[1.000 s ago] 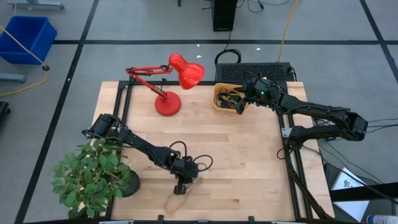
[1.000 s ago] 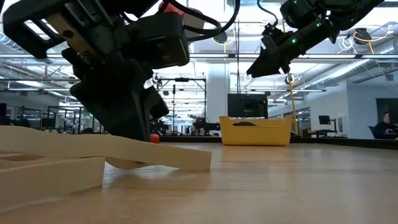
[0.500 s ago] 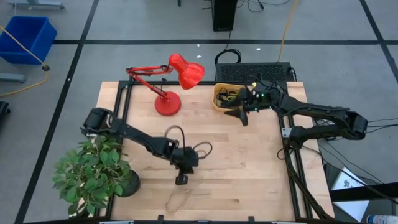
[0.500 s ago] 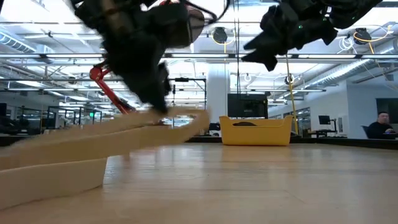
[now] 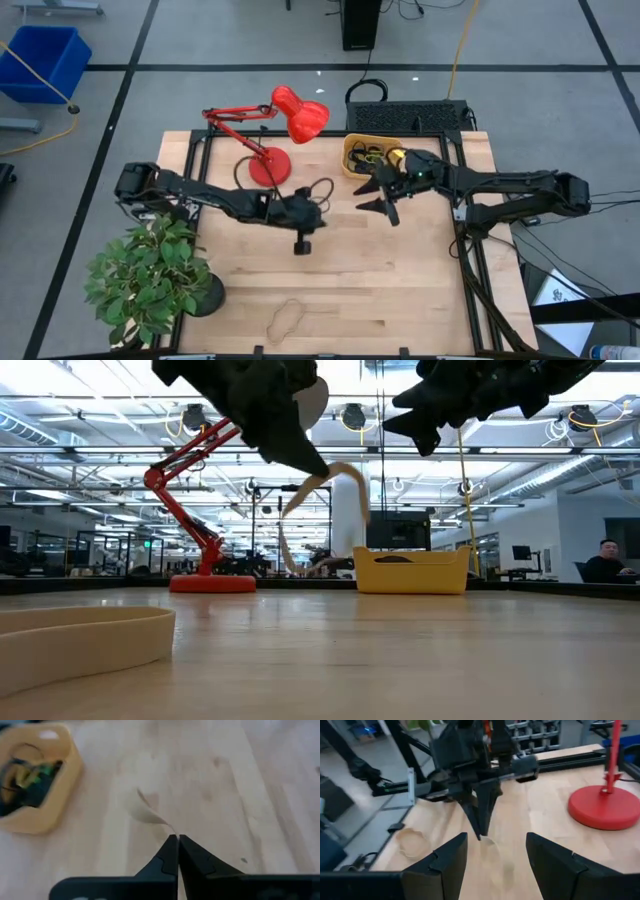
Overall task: Pick and place rubber bands into bin
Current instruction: Put the top white rubber band into the yellow container
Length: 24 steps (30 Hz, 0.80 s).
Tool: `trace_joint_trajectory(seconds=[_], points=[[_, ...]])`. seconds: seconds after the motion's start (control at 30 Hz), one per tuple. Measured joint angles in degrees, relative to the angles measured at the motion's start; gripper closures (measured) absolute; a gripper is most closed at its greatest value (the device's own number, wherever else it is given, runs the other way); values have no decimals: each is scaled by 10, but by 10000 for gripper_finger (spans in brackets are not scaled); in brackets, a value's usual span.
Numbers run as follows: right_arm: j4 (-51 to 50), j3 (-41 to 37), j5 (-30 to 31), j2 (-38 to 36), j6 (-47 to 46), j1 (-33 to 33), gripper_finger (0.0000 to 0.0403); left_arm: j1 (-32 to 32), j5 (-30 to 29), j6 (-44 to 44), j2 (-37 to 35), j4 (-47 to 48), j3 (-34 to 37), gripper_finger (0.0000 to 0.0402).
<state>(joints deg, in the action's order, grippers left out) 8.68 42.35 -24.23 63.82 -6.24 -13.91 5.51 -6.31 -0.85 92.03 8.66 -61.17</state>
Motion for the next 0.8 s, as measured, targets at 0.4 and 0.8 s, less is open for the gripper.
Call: trace_joint_trajectory(seconds=[0.4,0.8], points=[[2,0,108,70,43,50,204,-36,14,-67,0,-95,0,397],[89,0,74,154,-12,83,204,-39,-11,-78,0,-98,0,391]])
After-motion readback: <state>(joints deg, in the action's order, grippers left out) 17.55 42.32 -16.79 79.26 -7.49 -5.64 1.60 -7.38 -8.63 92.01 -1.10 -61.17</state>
